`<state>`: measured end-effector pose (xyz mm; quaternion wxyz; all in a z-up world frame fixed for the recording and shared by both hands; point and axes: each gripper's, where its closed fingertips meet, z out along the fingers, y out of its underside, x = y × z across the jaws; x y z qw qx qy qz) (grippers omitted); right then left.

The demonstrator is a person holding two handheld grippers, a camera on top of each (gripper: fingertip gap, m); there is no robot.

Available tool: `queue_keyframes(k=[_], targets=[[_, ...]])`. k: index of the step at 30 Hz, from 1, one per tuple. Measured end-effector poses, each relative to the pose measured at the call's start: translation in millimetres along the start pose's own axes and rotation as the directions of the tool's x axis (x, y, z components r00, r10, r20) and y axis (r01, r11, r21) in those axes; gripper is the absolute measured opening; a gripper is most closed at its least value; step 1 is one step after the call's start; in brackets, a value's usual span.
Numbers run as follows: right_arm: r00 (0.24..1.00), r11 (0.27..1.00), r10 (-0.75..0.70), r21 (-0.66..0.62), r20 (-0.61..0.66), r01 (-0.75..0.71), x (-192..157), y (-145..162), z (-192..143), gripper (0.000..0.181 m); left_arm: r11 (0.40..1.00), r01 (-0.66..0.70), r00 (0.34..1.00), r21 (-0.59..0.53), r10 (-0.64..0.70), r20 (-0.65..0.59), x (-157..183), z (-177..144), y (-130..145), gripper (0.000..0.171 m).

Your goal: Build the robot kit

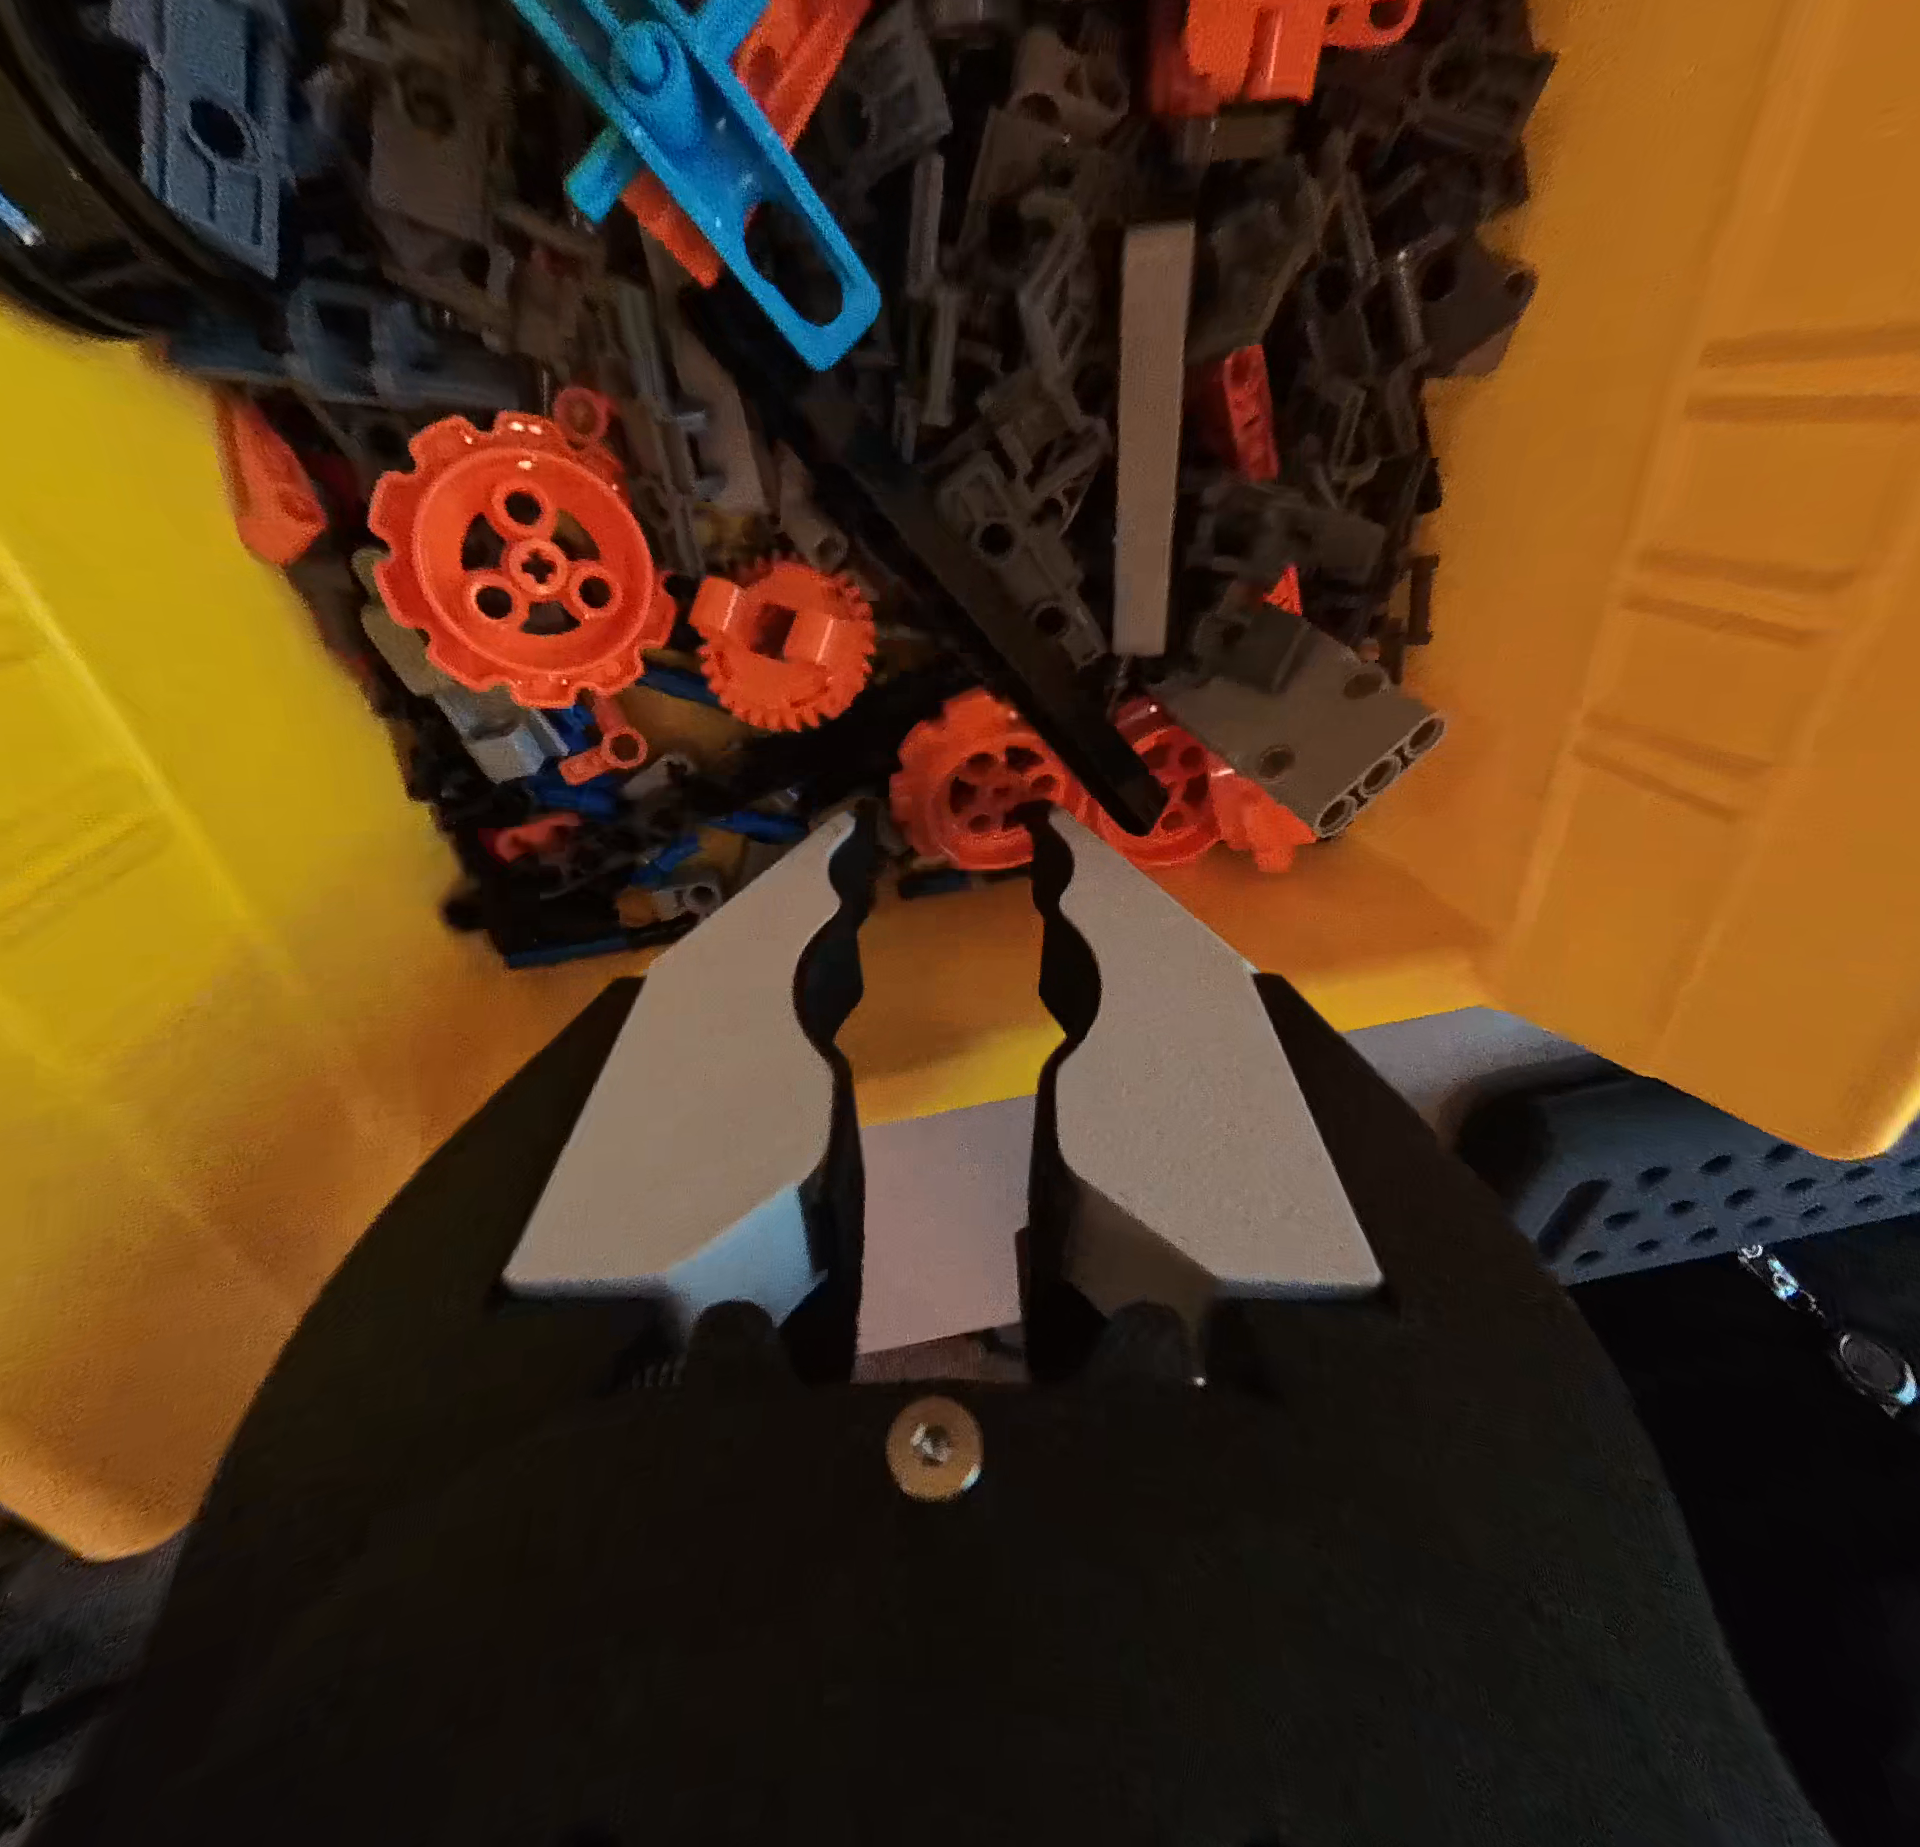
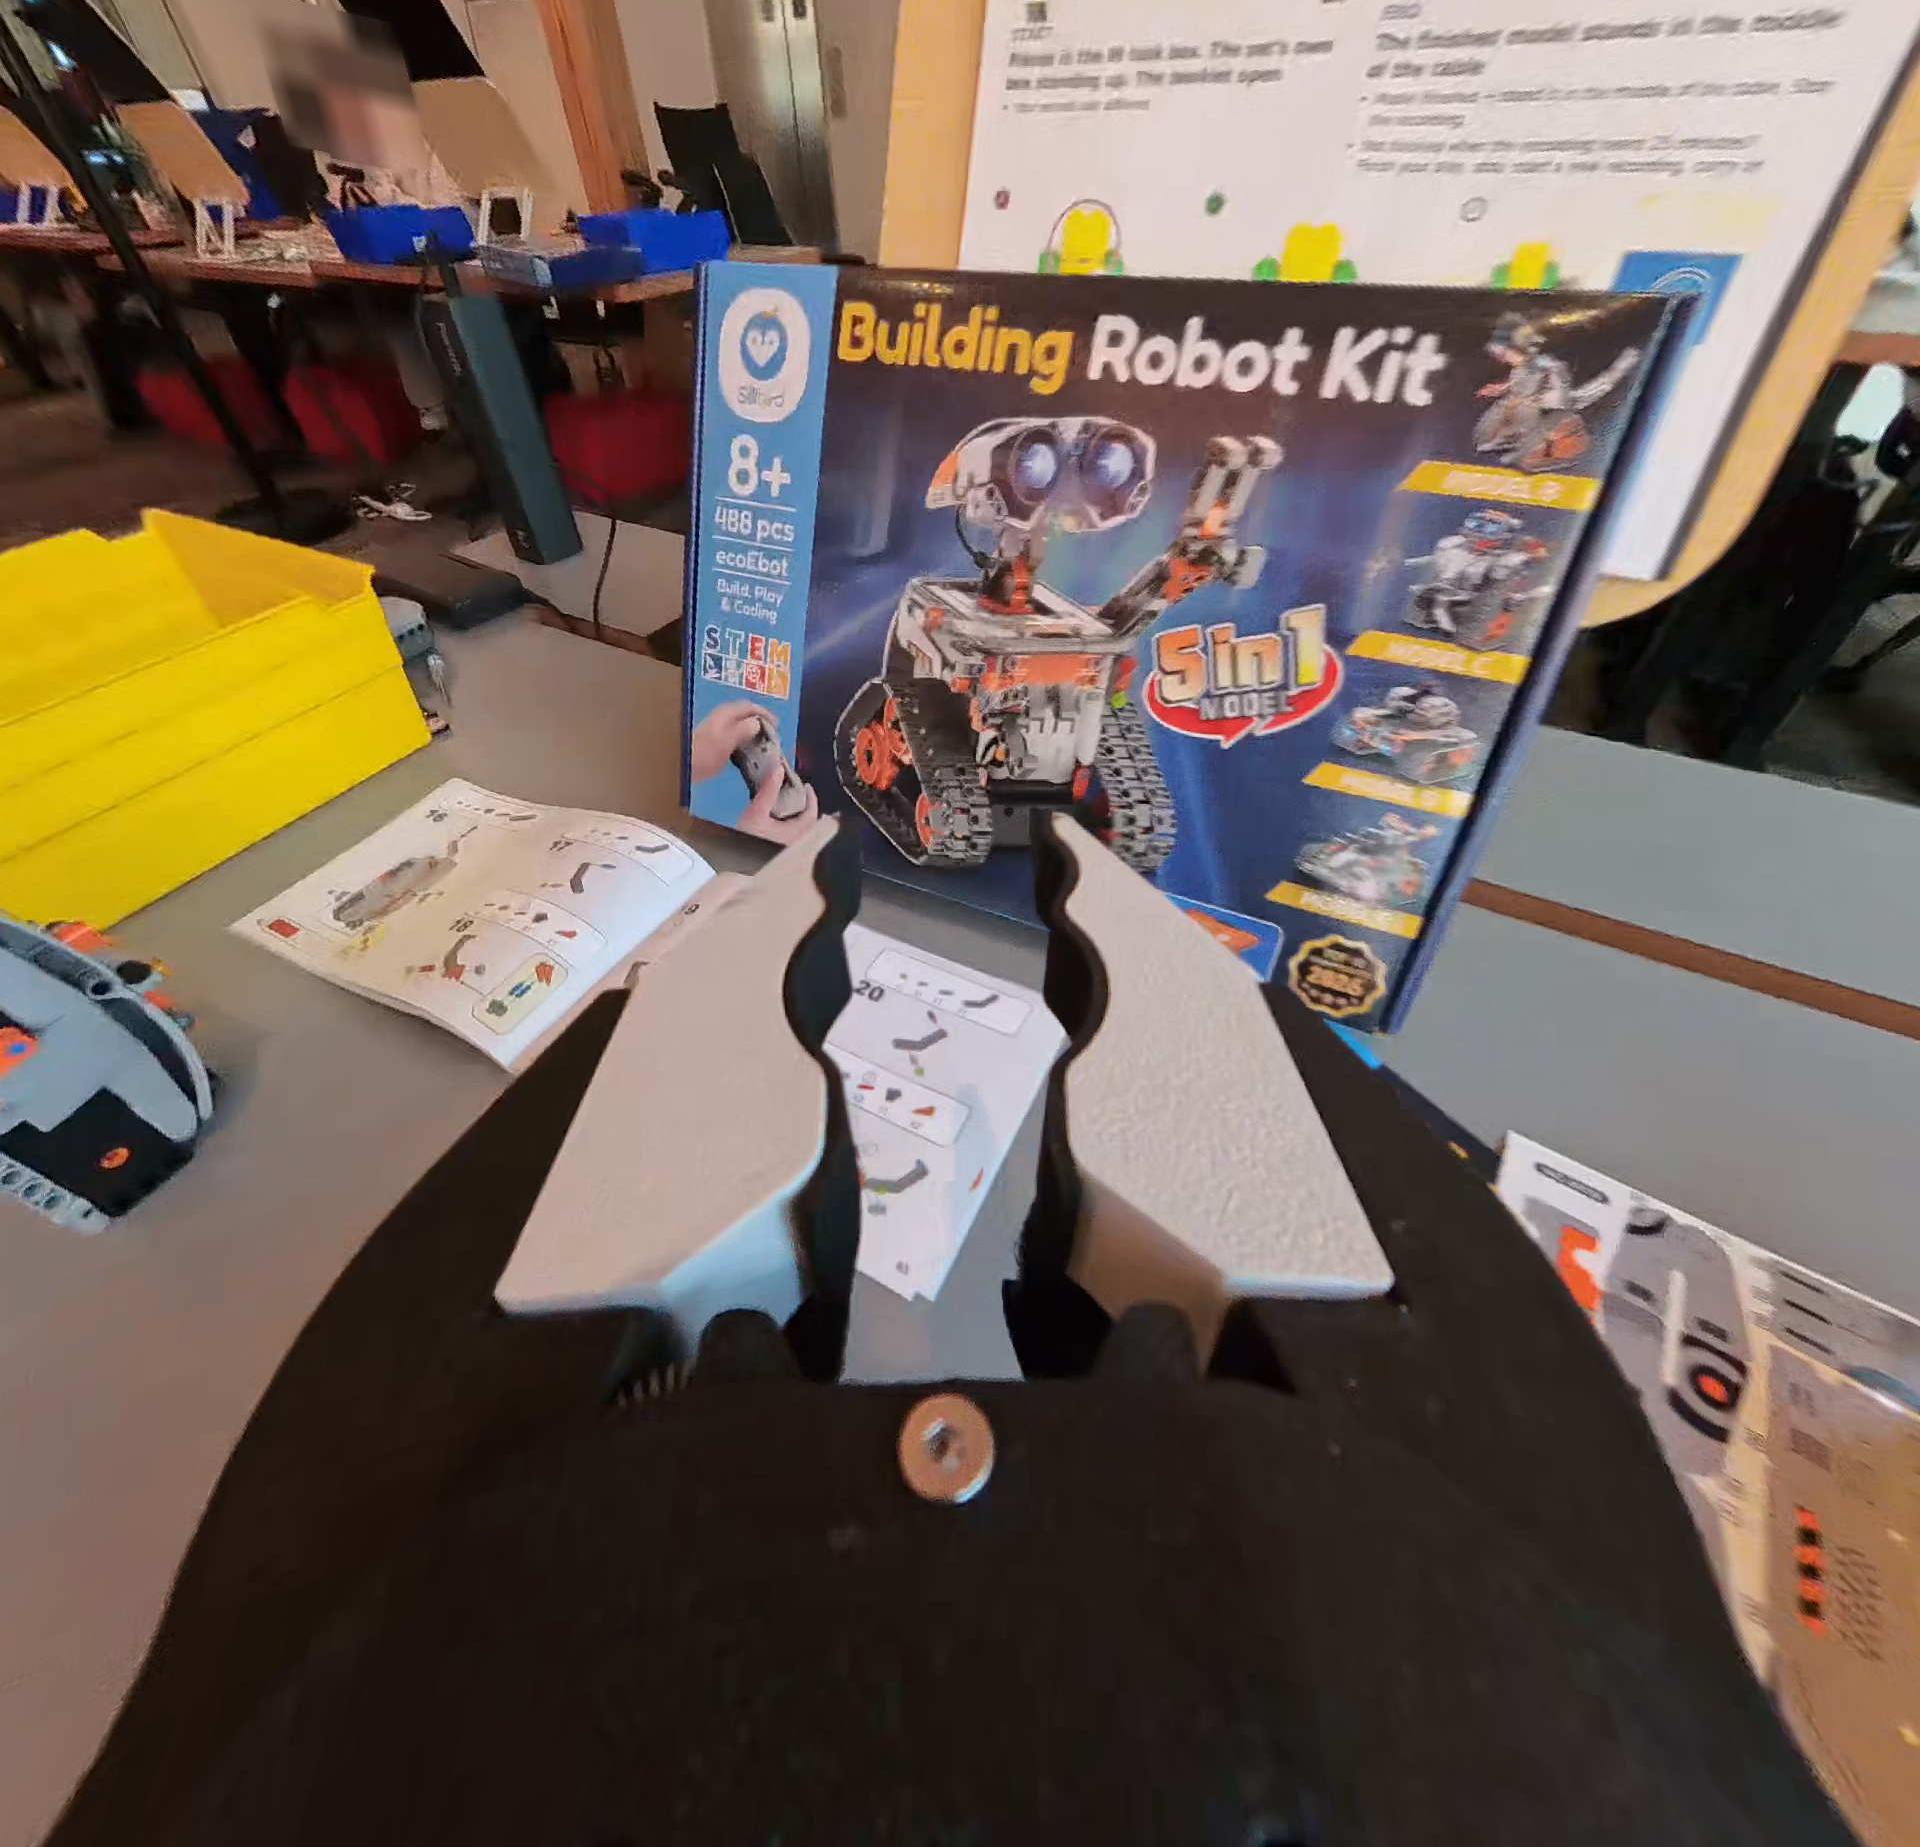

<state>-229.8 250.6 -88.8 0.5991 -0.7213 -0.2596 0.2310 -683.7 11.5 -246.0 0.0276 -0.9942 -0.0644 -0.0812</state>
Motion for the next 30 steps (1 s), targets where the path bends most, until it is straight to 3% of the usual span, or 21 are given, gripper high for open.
queue_keyframes(k=[4,13,18,23,25,26,28,30], targets=[[1.0,0.997,0.006,-0.082,-0.01,-0.007,8.1,12.4,-3.8,0.034,1.0,0.021,1.0,0.007,-0.021,-0.004,-1.4,0.7,-7.2,0.038],[0.998,0.977,-0.054,-0.203,0.032,0.06,-9.1,39.4,14.2,0.037,0.999,0.008,0.999,0.046,-0.006,-0.039,1.5,0.0,-12.5,0.039],[0.997,0.975,-0.064,-0.208,0.047,0.073,-17.8,40.7,16.1,0.037,0.977,0.051,0.975,0.206,-0.004,-0.221,30.4,-10.1,-62.2,0.039],[0.995,0.969,-0.1,-0.223,0.028,0.103,-15.8,42.4,15.3,0.037,0.972,0.058,0.982,0.229,-0.015,-0.188,26.2,-14.5,-85.4,0.04],[0.992,0.967,-0.107,-0.225,0.064,0.119,-22.1,40.2,12.9,0.024,0.969,0.042,0.988,0.243,-0.005,-0.151,20.8,-19.7,-83.4,0.041],[0.987,0.969,-0.104,-0.211,0.123,0.128,-33.0,36.8,11.9,0.016,0.968,0.03,0.992,0.247,0.001,-0.124,16.2,-21.9,-80.5,0.04],[0.97,0.989,-0.122,-0.06,0.211,0.137,-55.9,12.8,10.3,0.0,0.969,0.013,0.997,0.245,0.006,-0.077,6.8,-24.8,-72.5,0.041],[0.987,0.988,-0.14,0.084,0.077,0.133,-41.2,-15.2,7.0,0.0,0.97,0.015,0.998,0.244,0.0,-0.062,-0.4,-26.2,-64.7,0.042]])
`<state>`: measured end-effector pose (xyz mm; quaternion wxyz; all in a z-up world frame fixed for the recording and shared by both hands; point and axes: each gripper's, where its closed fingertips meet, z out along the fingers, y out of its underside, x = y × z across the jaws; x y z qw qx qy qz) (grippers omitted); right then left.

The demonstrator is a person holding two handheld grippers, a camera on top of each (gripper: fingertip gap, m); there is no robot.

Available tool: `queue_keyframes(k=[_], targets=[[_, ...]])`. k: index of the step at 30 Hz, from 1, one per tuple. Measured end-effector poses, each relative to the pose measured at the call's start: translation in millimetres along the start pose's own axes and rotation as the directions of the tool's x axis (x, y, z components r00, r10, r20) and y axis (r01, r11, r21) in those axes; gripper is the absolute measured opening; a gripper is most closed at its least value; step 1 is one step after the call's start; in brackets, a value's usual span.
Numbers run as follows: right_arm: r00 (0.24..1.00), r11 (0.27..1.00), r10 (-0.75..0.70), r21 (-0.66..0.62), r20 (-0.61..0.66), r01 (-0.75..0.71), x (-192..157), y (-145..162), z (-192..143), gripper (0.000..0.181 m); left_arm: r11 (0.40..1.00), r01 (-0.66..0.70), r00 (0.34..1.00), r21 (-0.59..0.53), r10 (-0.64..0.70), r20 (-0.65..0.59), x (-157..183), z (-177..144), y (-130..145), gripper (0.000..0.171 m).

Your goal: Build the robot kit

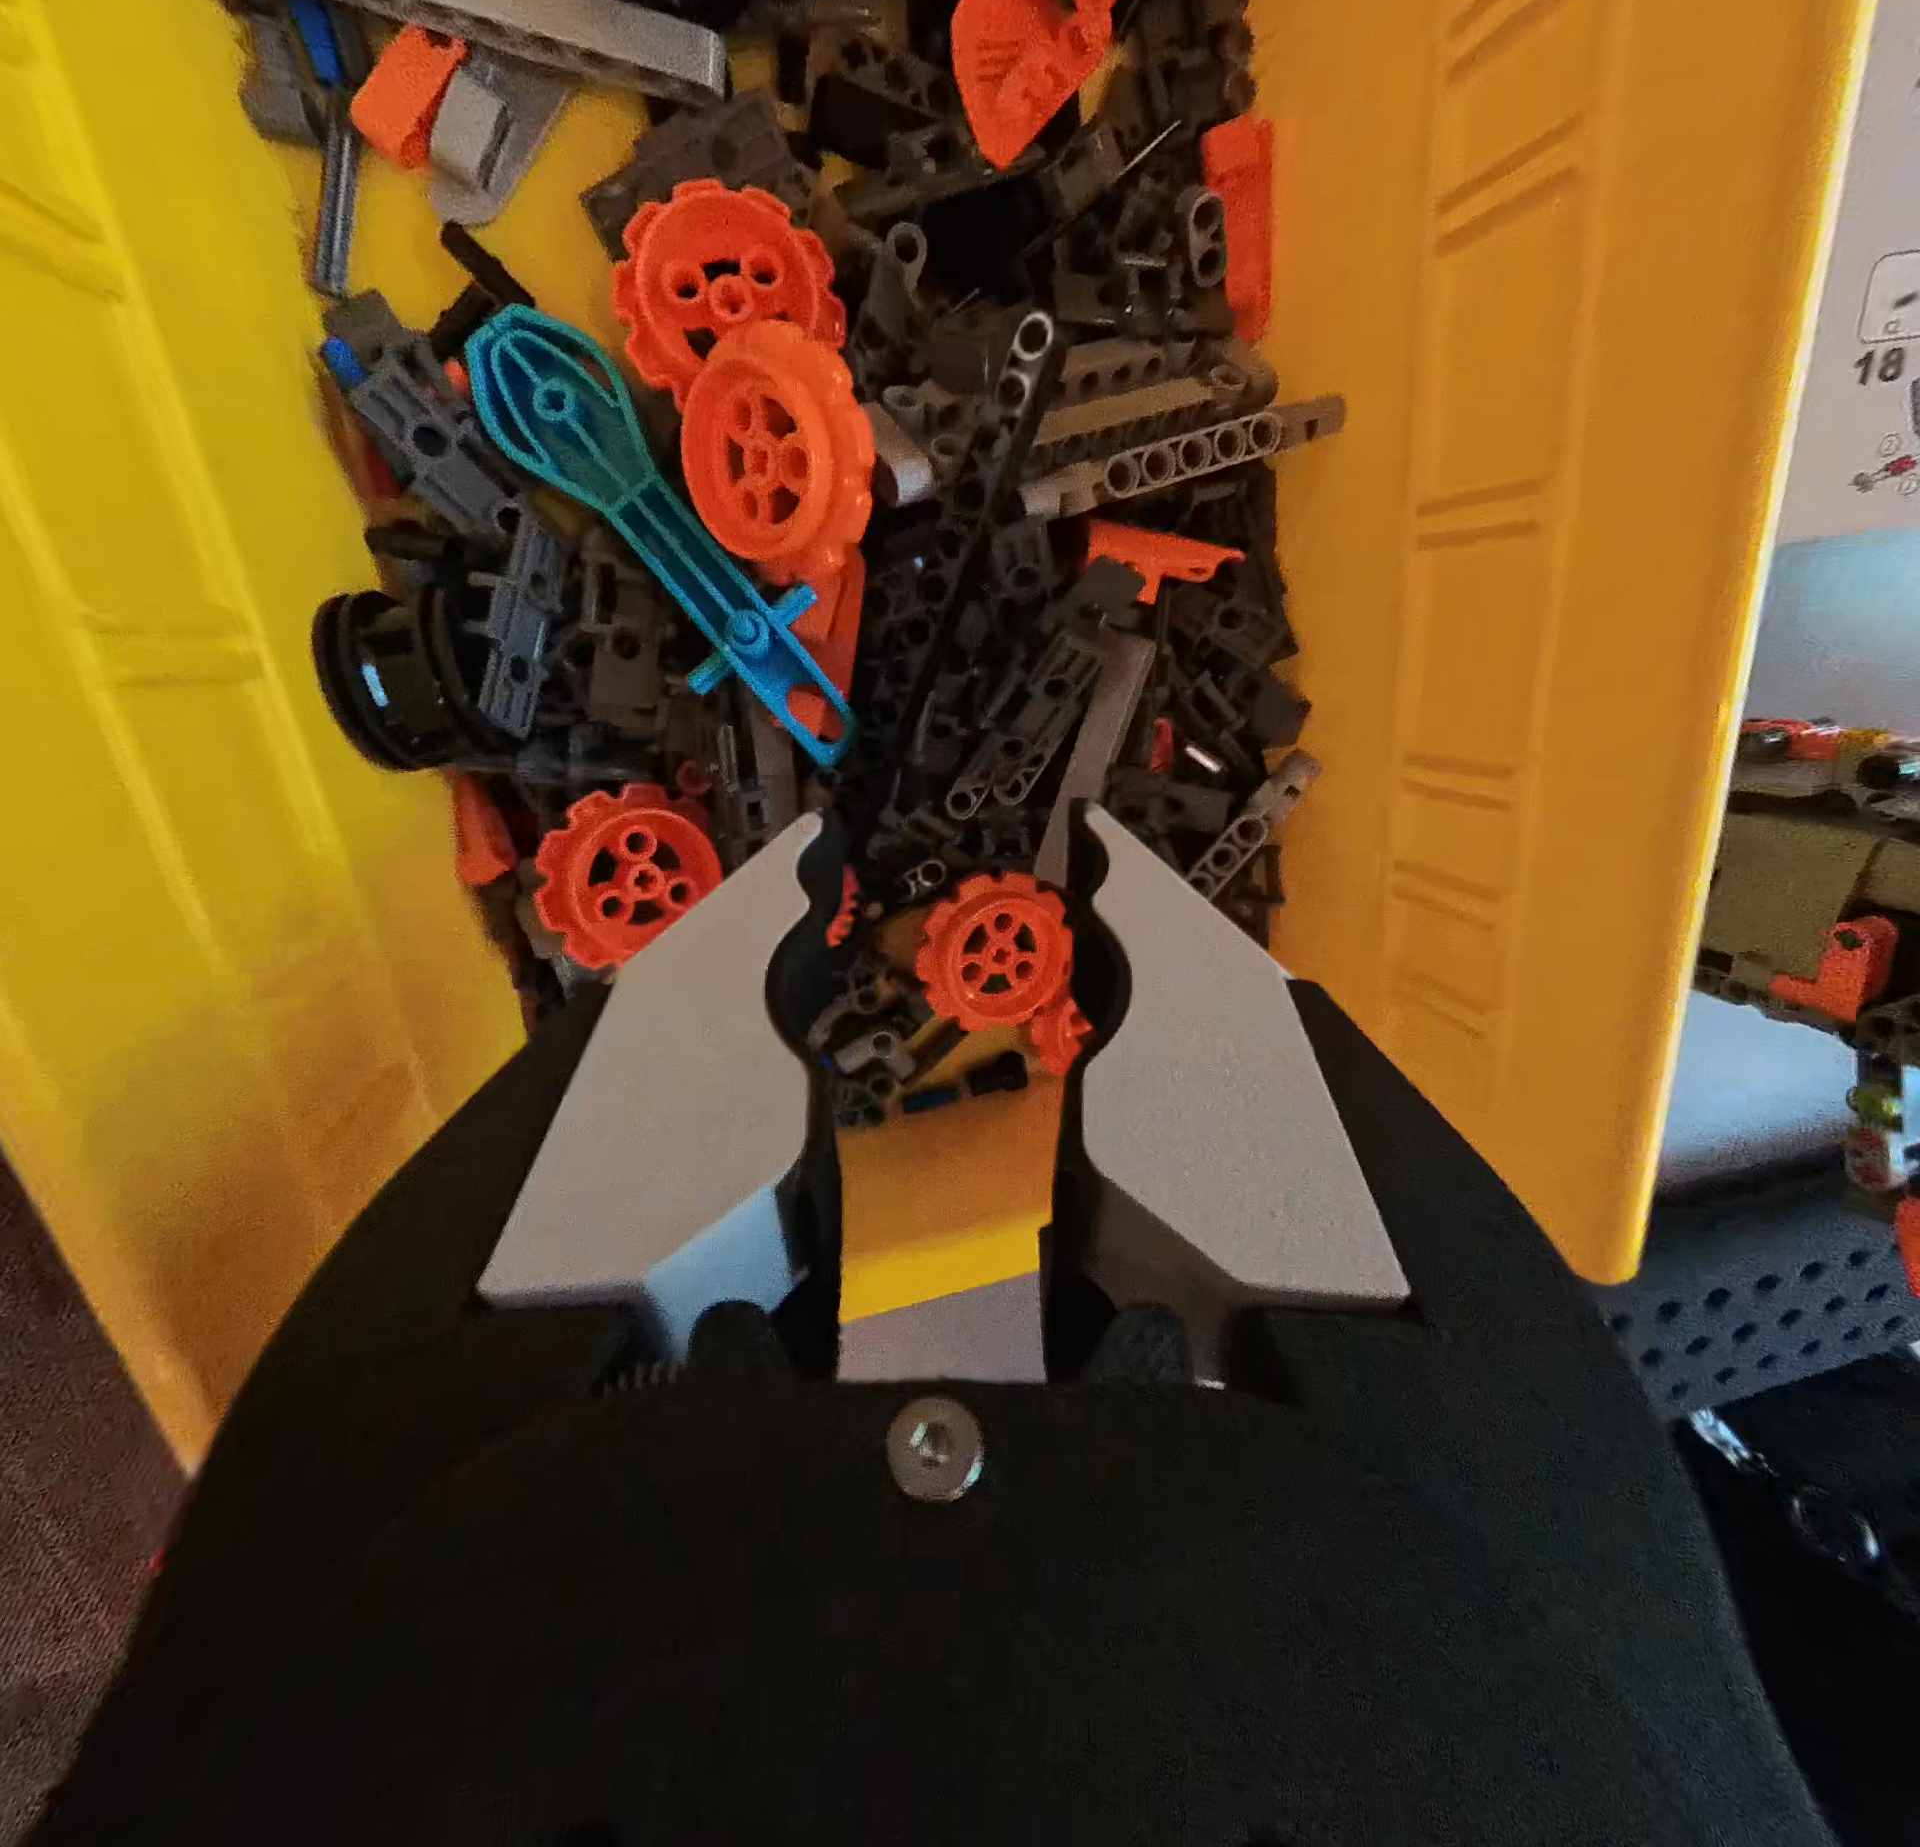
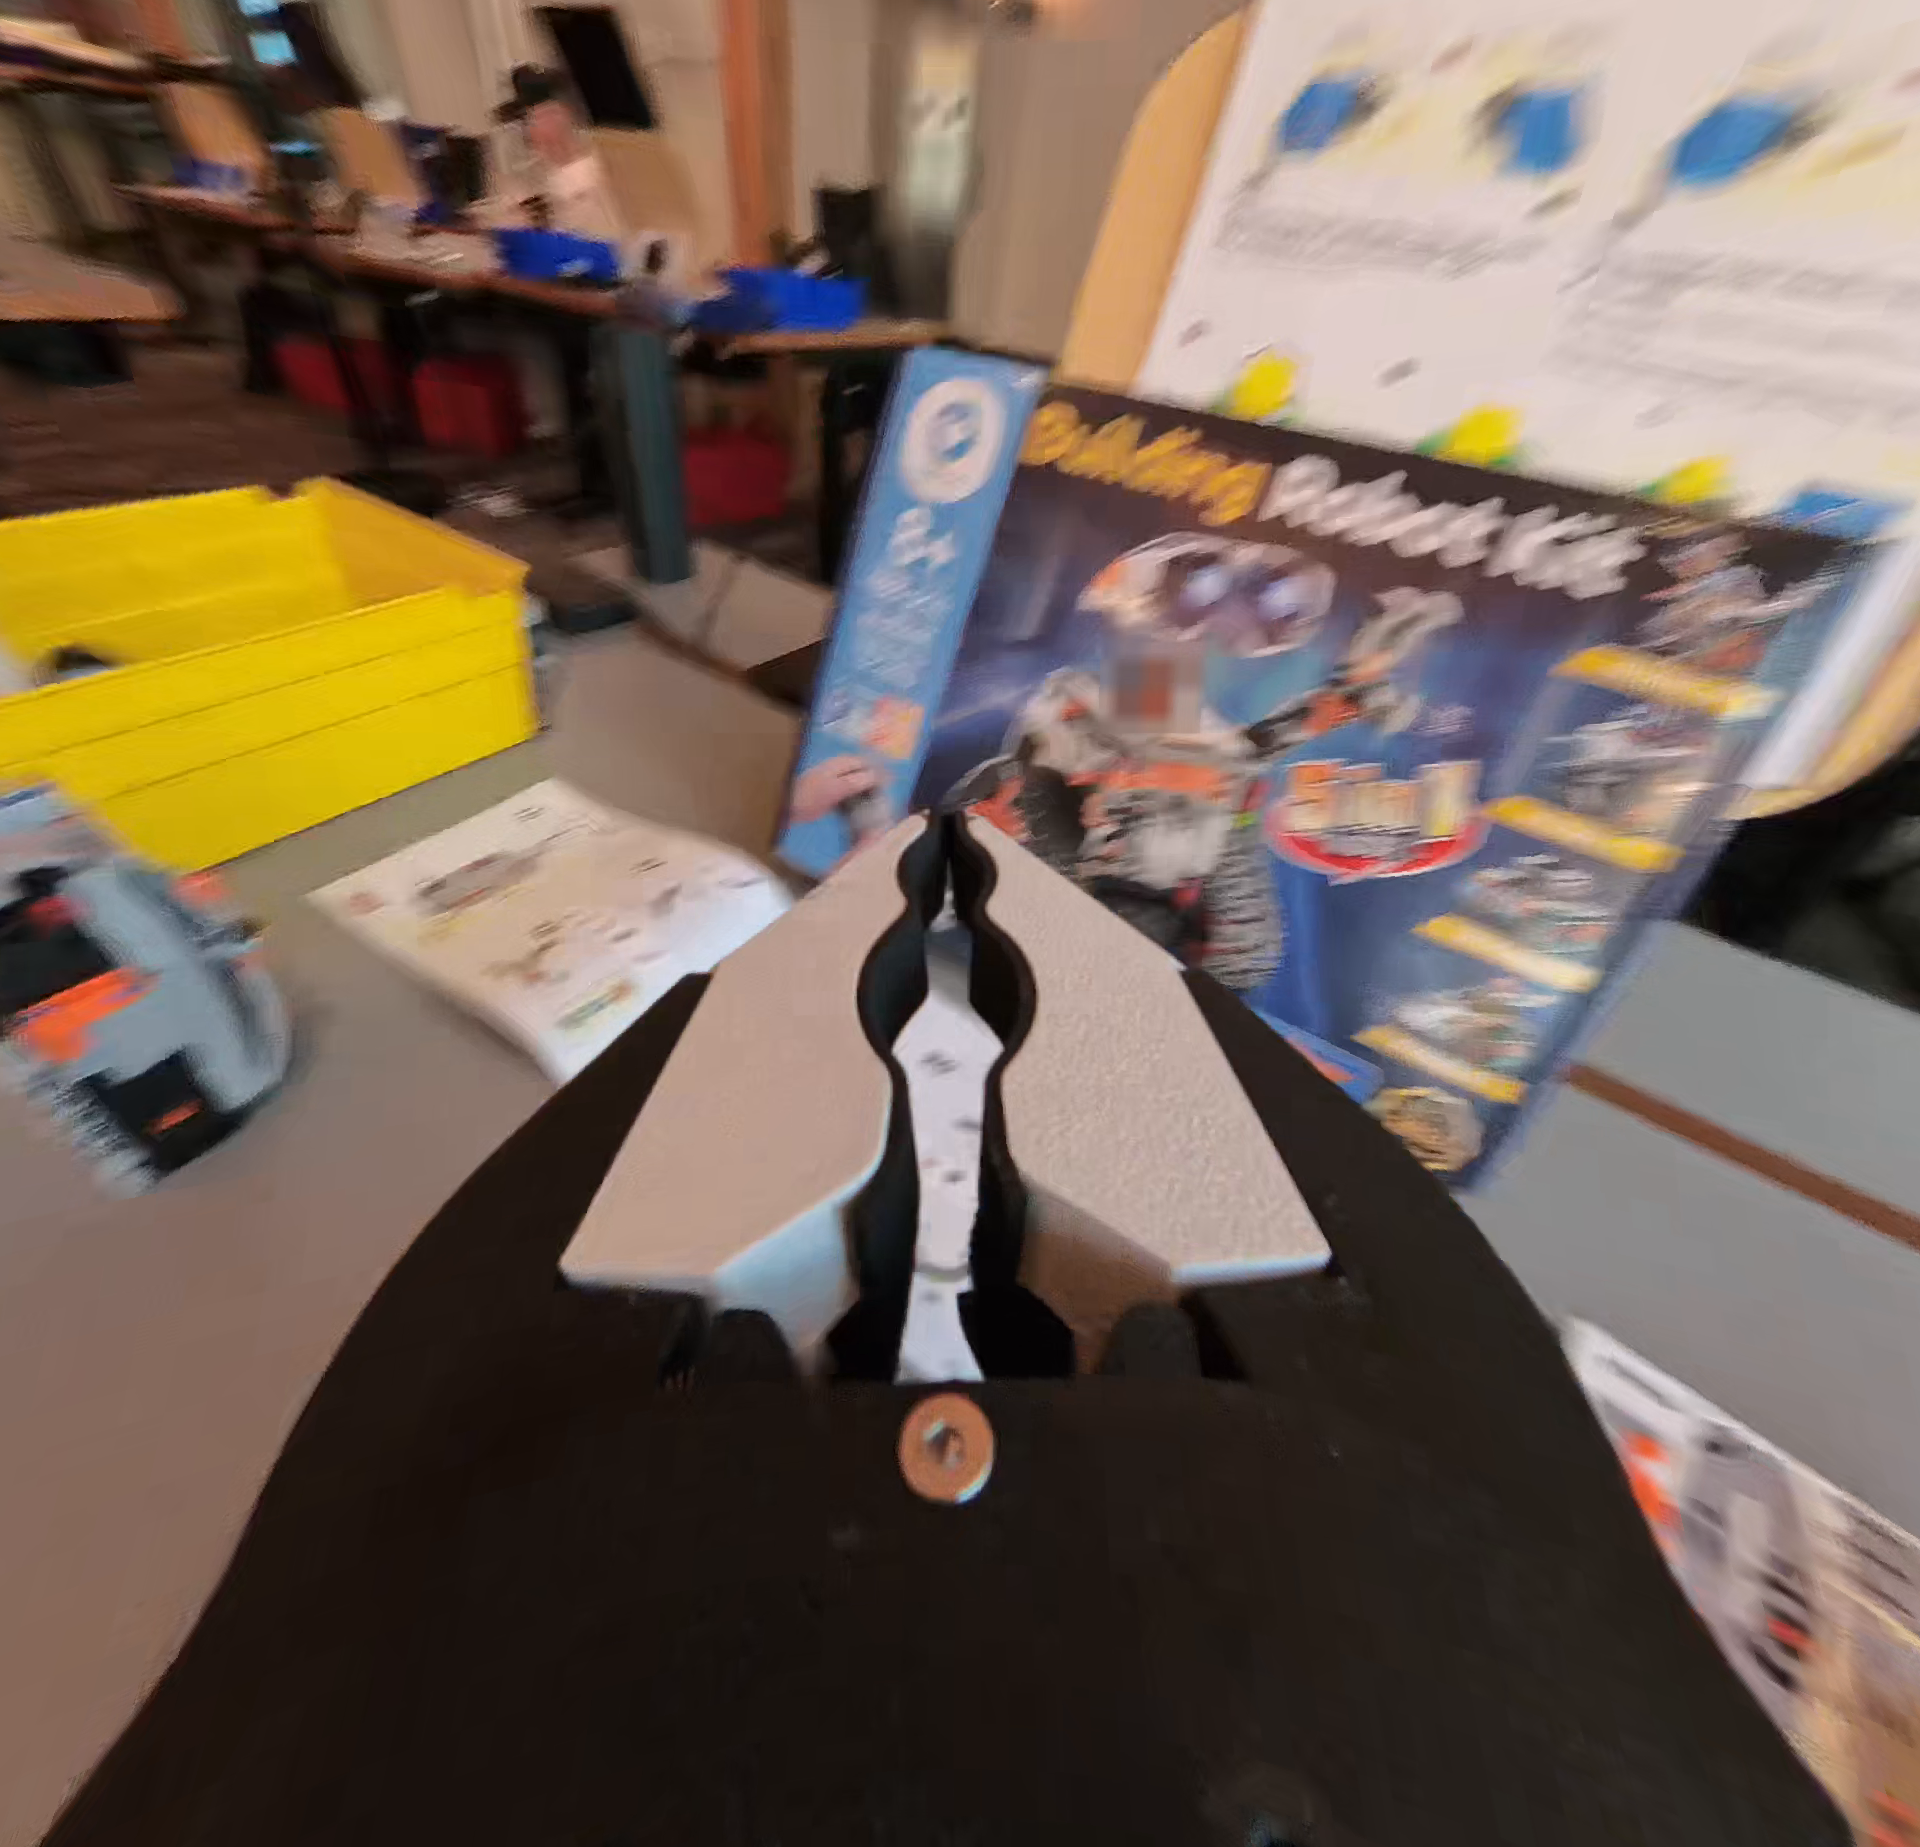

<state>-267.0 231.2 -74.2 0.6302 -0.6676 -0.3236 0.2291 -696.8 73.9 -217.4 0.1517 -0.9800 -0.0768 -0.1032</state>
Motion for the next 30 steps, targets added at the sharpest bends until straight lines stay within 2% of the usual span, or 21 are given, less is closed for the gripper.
queue_keyframes(k=[2,3,4,5,6,7,8,9,11,13,14,16,17,19,21,23,26,30], targets=[[0.97,0.997,-0.078,-0.028,-0.229,0.074,41.1,-4.1,-13.6,0.0,1.0,0.023,1.0,0.01,-0.023,-0.016,-3.0,-3.4,5.7,0.042],[0.947,0.993,-0.106,-0.086,-0.302,0.083,58.4,0.7,-22.0,0.0,0.999,0.032,0.999,0.017,-0.031,-0.022,-4.7,-5.6,8.0,0.042],[0.947,0.984,-0.1,-0.174,-0.306,0.047,65.7,14.8,-26.1,0.0,0.999,0.036,0.999,0.023,-0.035,-0.024,-6.6,-7.9,10.5,0.042],[0.976,0.954,-0.037,-0.298,-0.215,-0.029,55.5,39.4,-24.8,0.0,0.999,0.038,0.999,0.025,-0.038,-0.023,-8.8,-10.0,13.2,0.042],[0.995,0.91,0.073,-0.405,-0.066,-0.093,29.1,61.3,-21.2,0.0,0.999,0.039,0.999,0.025,-0.038,-0.021,-11.1,-11.9,16.1,0.042],[0.984,0.893,0.155,-0.438,0.086,-0.103,-1.5,68.4,-15.7,0.0,0.999,0.038,0.999,0.022,-0.038,-0.018,-13.2,-13.4,18.9,0.043],[0.965,0.926,0.159,-0.372,0.208,-0.072,-27.5,59.2,-6.8,0.0,0.999,0.037,0.999,0.019,-0.037,-0.014,-15.3,-14.5,21.0,0.043],[0.965,0.968,0.106,-0.246,0.239,-0.045,-39.7,40.4,2.5,0.0,0.999,0.037,0.999,0.017,-0.036,-0.012,-16.7,-15.3,22.2,0.044],[0.996,0.998,-0.012,-0.058,0.094,0.018,-28.5,7.9,9.6,0.0,0.999,0.039,0.999,0.02,-0.038,-0.023,-16.1,-15.4,22.9,0.047],[0.991,0.998,-0.06,0.027,-0.12,0.064,4.2,-10.8,-0.5,0.0,0.999,0.031,0.999,0.029,-0.03,-0.042,-11.5,-13.5,22.2,0.052],[0.978,0.997,-0.063,0.035,-0.198,0.072,20.4,-12.5,-8.1,0.0,0.999,0.02,0.999,0.034,-0.019,-0.046,-9.2,-11.9,22.1,0.055],[0.96,0.996,-0.06,-0.075,-0.273,0.04,45.2,8.2,-17.6,0.0,0.999,-0.011,0.999,0.036,0.012,-0.036,-6.2,-7.5,22.6,0.064],[0.961,0.988,-0.058,-0.15,-0.27,0.017,50.7,23.0,-19.7,0.0,0.999,-0.027,0.999,0.026,0.027,-0.021,-6.4,-4.6,23.9,0.072],[0.987,0.971,0.007,-0.236,-0.162,-0.046,41.3,40.7,-16.2,0.0,0.998,-0.06,0.998,0.004,0.06,0.012,-7.1,1.3,25.3,0.087],[0.988,0.981,0.054,-0.176,-0.145,-0.08,38.4,32.6,-14.1,0.0,0.996,-0.09,0.996,-0.008,0.09,0.028,-3.6,6.5,24.5,0.095],[0.986,0.986,0.028,-0.16,-0.163,-0.055,39.5,27.6,-15.6,0.0,0.993,-0.119,0.992,-0.012,0.119,0.051,-0.1,9.8,22.6,0.097],[0.984,0.986,-0.008,-0.165,-0.18,-0.022,41.0,27.1,-16.9,0.0,0.987,-0.16,0.983,-0.02,0.161,0.089,2.6,13.0,22.1,0.096],[0.985,0.985,0.014,-0.168,-0.173,-0.043,41.8,29.5,-16.7,0.0,0.986,-0.166,0.983,-0.019,0.167,0.081,6.0,12.8,24.0,0.092]])
